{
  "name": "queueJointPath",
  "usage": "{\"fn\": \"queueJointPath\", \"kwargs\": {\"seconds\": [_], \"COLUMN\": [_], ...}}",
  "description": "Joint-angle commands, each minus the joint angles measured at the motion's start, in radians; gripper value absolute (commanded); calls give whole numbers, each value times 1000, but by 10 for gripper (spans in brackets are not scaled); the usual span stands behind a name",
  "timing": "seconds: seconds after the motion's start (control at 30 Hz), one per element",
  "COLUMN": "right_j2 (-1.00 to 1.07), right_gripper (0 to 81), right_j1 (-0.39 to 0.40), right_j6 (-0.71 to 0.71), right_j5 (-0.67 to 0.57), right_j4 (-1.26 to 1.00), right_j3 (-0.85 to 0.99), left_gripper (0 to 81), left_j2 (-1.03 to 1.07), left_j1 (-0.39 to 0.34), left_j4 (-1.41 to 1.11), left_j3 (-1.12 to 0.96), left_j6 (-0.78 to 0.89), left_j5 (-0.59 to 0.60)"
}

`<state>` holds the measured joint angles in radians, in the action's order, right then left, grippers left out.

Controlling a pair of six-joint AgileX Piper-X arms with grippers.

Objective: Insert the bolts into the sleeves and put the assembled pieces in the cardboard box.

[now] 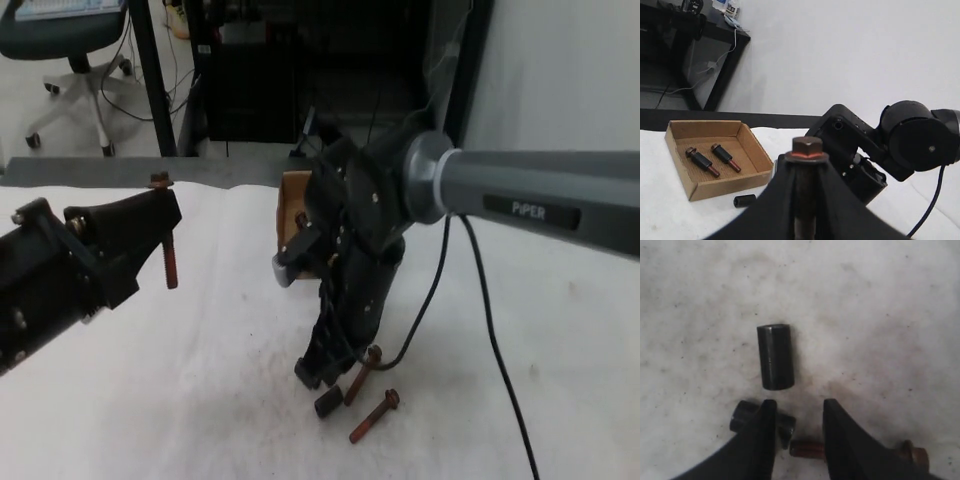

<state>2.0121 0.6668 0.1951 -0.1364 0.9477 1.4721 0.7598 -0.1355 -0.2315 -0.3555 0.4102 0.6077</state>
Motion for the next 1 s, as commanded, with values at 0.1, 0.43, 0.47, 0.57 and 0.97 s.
{"fn": "queueJointPath", "kwargs": {"seconds": [0.1, 0.43, 0.47, 0.57, 0.97], "right_j2": [-4, -4, -4, -4, 42], "right_gripper": [300, 364, 364, 364, 363], "right_j1": [13, 16, 19, 20, 21], "right_j6": [10, 93, 93, 102, 149], "right_j5": [11, 11, 11, 11, 11], "right_j4": [-38, -85, -96, -124, -81], "right_j3": [16, 16, 16, 16, 16], "left_gripper": [4, 4, 4, 4, 4], "left_j2": [-2, -2, -2, -2, -2], "left_j1": [4, 3, 3, 3, 3], "left_j4": [-5, -5, -5, -5, -4], "left_j3": [-15, -15, -15, -15, -15], "left_j6": [-7, -52, -52, -52, -76], "left_j5": [9, 7, 7, 7, -31]}}
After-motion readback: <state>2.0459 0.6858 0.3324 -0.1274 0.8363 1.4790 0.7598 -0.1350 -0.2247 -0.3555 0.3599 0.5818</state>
